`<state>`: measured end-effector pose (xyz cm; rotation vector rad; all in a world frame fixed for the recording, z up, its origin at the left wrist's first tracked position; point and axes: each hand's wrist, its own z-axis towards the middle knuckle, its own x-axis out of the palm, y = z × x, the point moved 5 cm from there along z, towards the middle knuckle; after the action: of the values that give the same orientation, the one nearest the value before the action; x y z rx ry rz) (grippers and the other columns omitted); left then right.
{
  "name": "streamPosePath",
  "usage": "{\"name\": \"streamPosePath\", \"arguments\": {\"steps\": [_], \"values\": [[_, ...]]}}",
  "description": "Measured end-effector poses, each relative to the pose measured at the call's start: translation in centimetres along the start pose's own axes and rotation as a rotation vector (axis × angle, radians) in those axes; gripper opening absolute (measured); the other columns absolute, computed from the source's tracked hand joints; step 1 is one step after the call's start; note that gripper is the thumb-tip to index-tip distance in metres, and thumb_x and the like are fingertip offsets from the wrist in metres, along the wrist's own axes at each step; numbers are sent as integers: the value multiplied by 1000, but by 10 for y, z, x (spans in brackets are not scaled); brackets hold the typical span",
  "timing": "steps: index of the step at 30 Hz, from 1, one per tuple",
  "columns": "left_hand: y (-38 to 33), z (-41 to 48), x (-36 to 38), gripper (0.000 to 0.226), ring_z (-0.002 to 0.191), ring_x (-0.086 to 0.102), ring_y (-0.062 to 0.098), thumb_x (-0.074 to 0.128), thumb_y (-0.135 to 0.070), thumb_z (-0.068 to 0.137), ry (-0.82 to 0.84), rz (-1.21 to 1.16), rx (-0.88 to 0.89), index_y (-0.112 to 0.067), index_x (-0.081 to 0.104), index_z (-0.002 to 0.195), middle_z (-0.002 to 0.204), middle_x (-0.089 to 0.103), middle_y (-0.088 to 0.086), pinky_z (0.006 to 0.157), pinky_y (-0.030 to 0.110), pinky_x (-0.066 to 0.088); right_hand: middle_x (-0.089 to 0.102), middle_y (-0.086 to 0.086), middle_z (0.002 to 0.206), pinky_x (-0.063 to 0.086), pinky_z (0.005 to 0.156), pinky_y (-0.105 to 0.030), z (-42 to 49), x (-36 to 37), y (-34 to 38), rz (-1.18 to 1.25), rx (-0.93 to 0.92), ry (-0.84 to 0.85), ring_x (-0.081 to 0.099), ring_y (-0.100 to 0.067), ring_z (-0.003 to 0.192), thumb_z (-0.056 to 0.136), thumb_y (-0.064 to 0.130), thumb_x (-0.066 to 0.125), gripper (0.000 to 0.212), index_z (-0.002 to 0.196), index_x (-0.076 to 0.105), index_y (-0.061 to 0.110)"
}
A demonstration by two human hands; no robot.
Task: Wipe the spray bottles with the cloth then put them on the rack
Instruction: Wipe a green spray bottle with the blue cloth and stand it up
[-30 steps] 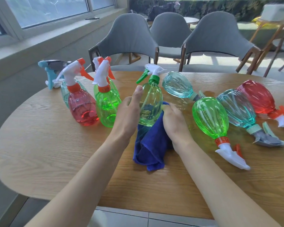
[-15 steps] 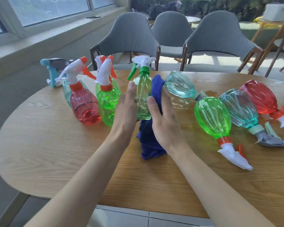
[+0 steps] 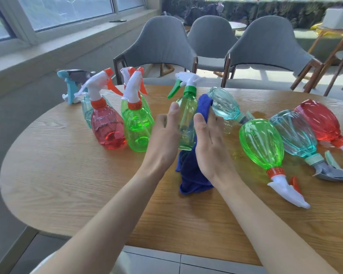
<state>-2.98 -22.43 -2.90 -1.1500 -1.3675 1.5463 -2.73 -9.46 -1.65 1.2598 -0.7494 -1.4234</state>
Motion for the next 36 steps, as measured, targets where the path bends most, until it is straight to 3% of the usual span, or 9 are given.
{"name": "streamPosePath", "arguments": {"steps": [3, 5, 9, 14, 18, 23, 27, 31, 36], "values": [[-2, -8, 8, 45, 66, 57, -13, 43, -67, 106, 25, 89, 77, -27, 59, 117, 89, 64, -15, 61, 7, 41, 17, 19, 172, -2, 124, -11, 10, -9, -5, 79, 70, -51, 3, 15, 153, 115, 50, 26, 58, 169, 16, 32], [-1, -10, 8, 47, 73, 61, -7, 48, -67, 105, -15, 142, 137, -24, 58, 122, 90, 68, -12, 68, 14, 44, 27, 18, 164, 9, 119, -5, 8, -3, -1, 30, 5, -60, 16, 24, 145, 115, 49, 26, 55, 168, 22, 32], [-1, -8, 4, 48, 100, 69, 9, 51, -70, 100, -91, 217, 219, -29, 56, 125, 109, 73, -8, 88, 37, 55, 26, 6, 163, 23, 121, -23, -1, 9, -3, -112, -112, -51, 31, -7, 150, 107, 53, 26, 61, 165, 30, 34], [-6, -13, 8, 65, 112, 67, 18, 47, -77, 97, -73, 291, 313, -26, 54, 136, 122, 69, 0, 99, 46, 56, 44, 9, 144, 22, 96, 6, 10, -14, -3, -32, -123, -102, 38, 28, 120, 117, 33, 30, 43, 158, 41, 31], [-7, -12, 8, 55, 105, 68, 9, 51, -70, 101, -79, 265, 290, -26, 54, 132, 114, 70, -3, 90, 32, 54, 40, 32, 138, 14, 93, 11, 7, -10, 0, -24, -118, -83, 25, 42, 117, 117, 32, 33, 37, 151, 33, 48], [-10, -7, -2, 33, 93, 64, -13, 48, -60, 107, -113, 107, 173, -31, 53, 122, 106, 69, -14, 72, 7, 44, 24, 5, 171, 21, 125, -22, 1, 9, -7, -122, -205, -43, 21, -6, 158, 112, 40, 37, 50, 161, 41, 34], [-11, -12, 4, 35, 88, 64, -10, 49, -62, 106, -63, 98, 212, -30, 55, 121, 101, 69, -13, 73, 9, 44, 31, 25, 161, 18, 111, 2, 12, -6, -10, 31, -125, -22, 23, 34, 133, 116, 39, 37, 45, 161, 35, 38], [-9, -16, 8, 45, 78, 61, -13, 49, -63, 106, -10, 75, 192, -24, 57, 127, 96, 69, -13, 70, 8, 43, 29, 28, 168, 15, 131, -28, 17, -11, -18, 180, -8, -38, 23, 18, 150, 115, 50, 33, 54, 167, 28, 37], [-3, -3, 4, 55, 107, 62, -17, 44, -81, 97, 12, -157, -41, -36, 64, 122, 118, 68, -20, 103, 28, 49, 18, 50, 144, 9, 106, 6, -2, 10, -15, 69, -74, 81, 11, 37, 133, 116, 38, 37, 44, 149, 16, 58]]}}
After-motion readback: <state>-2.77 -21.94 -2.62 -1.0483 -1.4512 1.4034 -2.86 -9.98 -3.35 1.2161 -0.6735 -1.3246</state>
